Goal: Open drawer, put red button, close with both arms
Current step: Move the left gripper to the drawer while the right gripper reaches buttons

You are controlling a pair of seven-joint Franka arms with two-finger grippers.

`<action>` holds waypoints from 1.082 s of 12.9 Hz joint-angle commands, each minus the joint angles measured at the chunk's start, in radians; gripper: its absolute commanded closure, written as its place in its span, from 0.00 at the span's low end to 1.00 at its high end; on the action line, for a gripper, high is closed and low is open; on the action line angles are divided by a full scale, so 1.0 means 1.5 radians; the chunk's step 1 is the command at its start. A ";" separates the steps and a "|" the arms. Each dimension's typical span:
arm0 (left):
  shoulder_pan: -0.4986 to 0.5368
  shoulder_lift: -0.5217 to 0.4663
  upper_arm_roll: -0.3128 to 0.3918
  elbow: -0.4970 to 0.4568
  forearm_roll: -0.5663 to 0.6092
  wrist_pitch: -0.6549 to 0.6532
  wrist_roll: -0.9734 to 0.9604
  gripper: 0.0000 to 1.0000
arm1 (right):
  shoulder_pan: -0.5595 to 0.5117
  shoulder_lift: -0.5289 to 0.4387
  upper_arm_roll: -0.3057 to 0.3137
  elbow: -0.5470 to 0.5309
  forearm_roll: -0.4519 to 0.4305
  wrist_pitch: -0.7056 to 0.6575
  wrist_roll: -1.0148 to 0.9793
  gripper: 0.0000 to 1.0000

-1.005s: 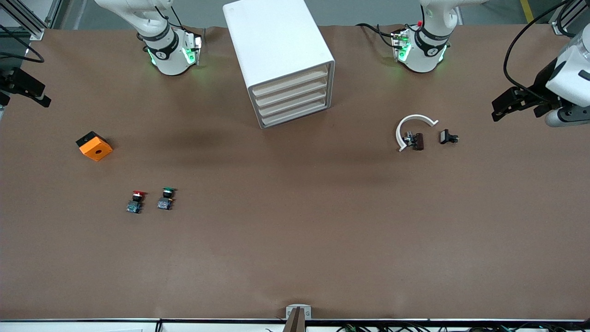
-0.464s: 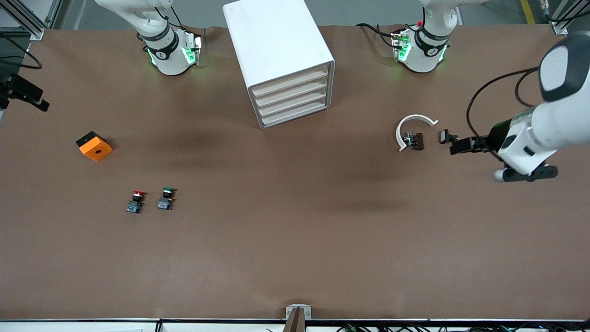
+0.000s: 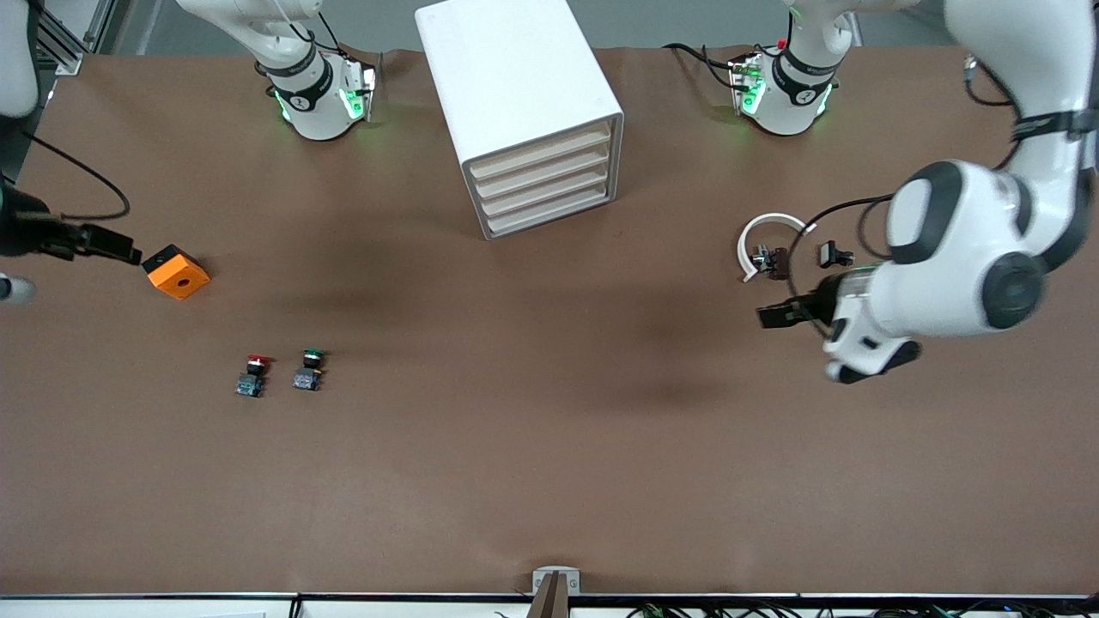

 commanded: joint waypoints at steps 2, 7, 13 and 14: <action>-0.092 0.091 0.001 0.031 -0.002 0.038 -0.186 0.00 | -0.008 0.028 0.005 0.028 0.004 -0.006 -0.032 0.00; -0.178 0.143 0.001 0.058 -0.013 0.037 -0.493 0.00 | 0.015 0.048 0.006 -0.096 0.011 0.188 0.076 0.00; -0.217 0.178 0.001 0.053 -0.119 -0.053 -0.728 0.00 | 0.029 0.151 0.007 -0.175 0.010 0.452 0.078 0.00; -0.218 0.180 0.001 0.053 -0.140 -0.091 -0.729 0.00 | 0.029 0.177 0.007 -0.175 0.010 0.486 0.078 0.00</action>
